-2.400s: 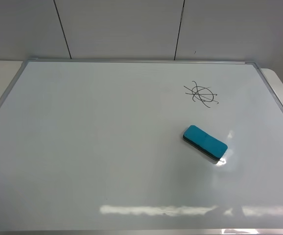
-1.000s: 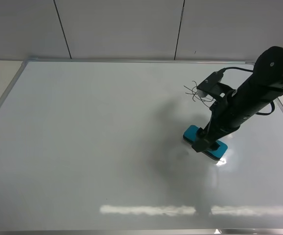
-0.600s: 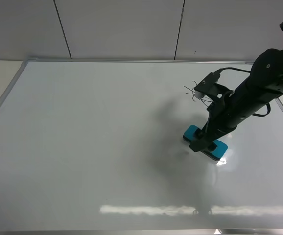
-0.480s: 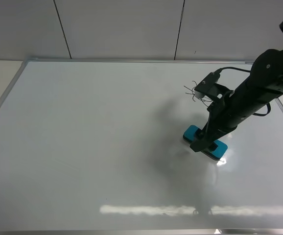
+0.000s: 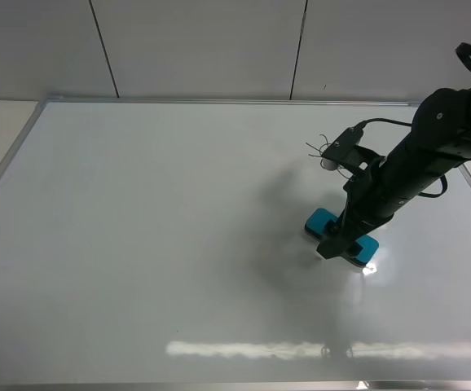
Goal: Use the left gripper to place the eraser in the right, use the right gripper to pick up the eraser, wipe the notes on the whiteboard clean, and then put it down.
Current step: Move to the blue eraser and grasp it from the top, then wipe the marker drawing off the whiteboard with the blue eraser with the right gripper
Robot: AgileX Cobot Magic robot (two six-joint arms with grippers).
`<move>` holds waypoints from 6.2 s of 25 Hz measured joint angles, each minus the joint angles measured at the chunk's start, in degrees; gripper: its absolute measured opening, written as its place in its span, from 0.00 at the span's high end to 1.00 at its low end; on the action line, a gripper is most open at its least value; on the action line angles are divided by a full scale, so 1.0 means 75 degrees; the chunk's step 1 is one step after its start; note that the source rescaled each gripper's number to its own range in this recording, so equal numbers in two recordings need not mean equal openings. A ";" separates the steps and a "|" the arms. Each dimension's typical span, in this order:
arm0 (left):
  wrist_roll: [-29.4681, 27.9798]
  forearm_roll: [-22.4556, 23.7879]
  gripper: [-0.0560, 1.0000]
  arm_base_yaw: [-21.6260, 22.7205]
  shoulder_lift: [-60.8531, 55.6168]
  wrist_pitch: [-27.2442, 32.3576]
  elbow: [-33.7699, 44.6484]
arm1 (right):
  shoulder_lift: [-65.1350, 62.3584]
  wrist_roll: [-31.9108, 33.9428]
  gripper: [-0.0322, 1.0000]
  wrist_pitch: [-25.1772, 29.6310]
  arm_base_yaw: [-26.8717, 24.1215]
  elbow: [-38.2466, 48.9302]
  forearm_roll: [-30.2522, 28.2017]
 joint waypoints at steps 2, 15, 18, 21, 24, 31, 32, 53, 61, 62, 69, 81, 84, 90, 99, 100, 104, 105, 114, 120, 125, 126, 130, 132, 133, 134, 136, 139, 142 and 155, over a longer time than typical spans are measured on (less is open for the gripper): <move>0.0000 0.0000 0.00 0.0000 0.0000 0.0000 0.0000 | 0.0006 -0.0024 0.00 0.0000 0.0000 0.0000 0.0000; 0.0000 0.0000 0.00 0.0000 0.0000 0.0000 0.0000 | 0.0009 0.0012 0.96 -0.0007 0.0000 0.0000 0.0170; 0.0000 0.0000 0.00 0.0000 0.0000 0.0000 0.0000 | 0.0009 0.0082 0.96 -0.0007 0.0000 0.0000 0.0176; 0.0000 0.0000 0.00 0.0000 0.0000 0.0000 0.0000 | 0.0009 0.0119 0.96 -0.0007 0.0000 0.0000 0.0217; 0.0000 0.0000 0.00 0.0000 0.0000 0.0000 0.0000 | 0.0009 0.0354 0.96 0.0073 0.0000 -0.0102 0.0406; 0.0000 0.0000 0.00 0.0000 0.0000 0.0000 0.0000 | 0.0015 0.2705 0.96 0.0475 0.0000 -0.1342 -0.0431; 0.0000 0.0000 0.00 0.0000 0.0000 0.0000 0.0000 | 0.0015 0.3004 0.96 0.0547 0.0000 -0.1559 -0.0657; 0.0000 0.0000 0.00 0.0000 0.0000 0.0000 0.0000 | 0.2682 0.6028 0.96 0.1249 0.0000 -0.4688 -0.2260; 0.0000 0.0000 0.00 0.0000 0.0000 0.0000 0.0000 | 0.2826 0.7274 0.96 0.1206 -0.0164 -0.4816 -0.3958; 0.0000 0.0000 0.00 0.0000 0.0000 0.0000 0.0000 | 0.2851 0.7336 0.96 0.1204 -0.0245 -0.4822 -0.4031; 0.0000 0.0000 0.00 0.0000 0.0000 0.0000 0.0000 | 0.2859 0.7397 0.96 0.1198 -0.1307 -0.4845 -0.4015; 0.0000 0.0000 0.00 0.0000 0.0000 0.0000 0.0000 | 0.2859 0.6684 0.96 0.1284 -0.1339 -0.4885 -0.3488; 0.0000 0.0000 0.00 0.0000 0.0000 0.0000 0.0000 | 0.2865 0.6651 0.96 0.1348 -0.0516 -0.4885 -0.3359; 0.0000 0.0000 0.00 0.0000 0.0000 0.0000 0.0000 | 0.2925 0.7014 0.96 0.0916 0.1023 -0.4876 -0.3344; 0.0000 0.0000 0.00 0.0000 0.0000 0.0000 0.0000 | 0.2975 0.8132 0.96 0.0489 0.1111 -0.4863 -0.4002; 0.0000 0.0000 0.00 0.0000 0.0000 0.0000 0.0000 | 0.2975 0.8138 0.96 0.0426 0.0979 -0.4863 -0.4010; 0.0000 0.0000 0.00 0.0000 0.0000 0.0000 0.0000 | 0.2985 0.8094 0.96 0.0200 0.0384 -0.4863 -0.4041; 0.0000 0.0000 0.00 0.0000 0.0000 0.0000 0.0000 | 0.2985 0.8017 0.96 0.0181 0.0280 -0.4863 -0.4058; 0.0000 0.0000 0.00 0.0000 0.0000 0.0000 0.0000 | 0.2985 0.7732 0.96 0.0019 -0.0607 -0.4863 -0.4065; 0.0000 0.0000 0.00 0.0000 0.0000 0.0000 0.0000 | 0.2985 0.7732 0.96 0.0019 -0.1242 -0.4863 -0.3994; 0.0000 0.0000 0.00 0.0000 0.0000 0.0000 0.0000 | 0.2985 0.7472 0.96 0.0090 -0.0982 -0.4863 -0.3829; 0.0000 0.0000 0.00 0.0000 0.0000 0.0000 0.0000 | 0.2985 0.7449 0.96 0.0130 -0.0812 -0.4863 -0.3813; 0.0000 0.0000 0.00 0.0000 0.0000 0.0000 0.0000 | 0.2985 0.7440 0.96 0.0164 0.0030 -0.4863 -0.3761; 0.0000 0.0000 0.00 0.0000 0.0000 0.0000 0.0000 | 0.2985 0.7620 0.96 0.0164 0.0433 -0.4863 -0.3714; 0.0000 0.0000 0.00 0.0000 0.0000 0.0000 0.0000 | 0.2987 0.7684 0.96 0.0164 0.0582 -0.4863 -0.3680; 0.0000 0.0000 0.00 0.0000 0.0000 0.0000 0.0000 | 0.2994 0.7726 0.96 0.0145 0.0676 -0.4863 -0.3667; 0.0000 0.0000 0.00 0.0000 0.0000 0.0000 0.0000 | 0.2997 0.7779 0.96 0.0121 0.0759 -0.4863 -0.3676; 0.0000 0.0000 0.00 0.0000 0.0000 0.0000 0.0000 | 0.3013 0.8014 0.96 0.0104 0.0668 -0.4863 -0.3681; 0.0000 0.0000 0.00 0.0000 0.0000 -0.0006 0.0000 | 0.3037 0.8168 0.96 -0.0022 0.0451 -0.4863 -0.3822; 0.0000 0.0000 0.00 0.0000 0.0000 -0.0006 0.0000 | 0.4086 0.8067 0.96 0.1945 -0.0141 -0.7123 -0.4420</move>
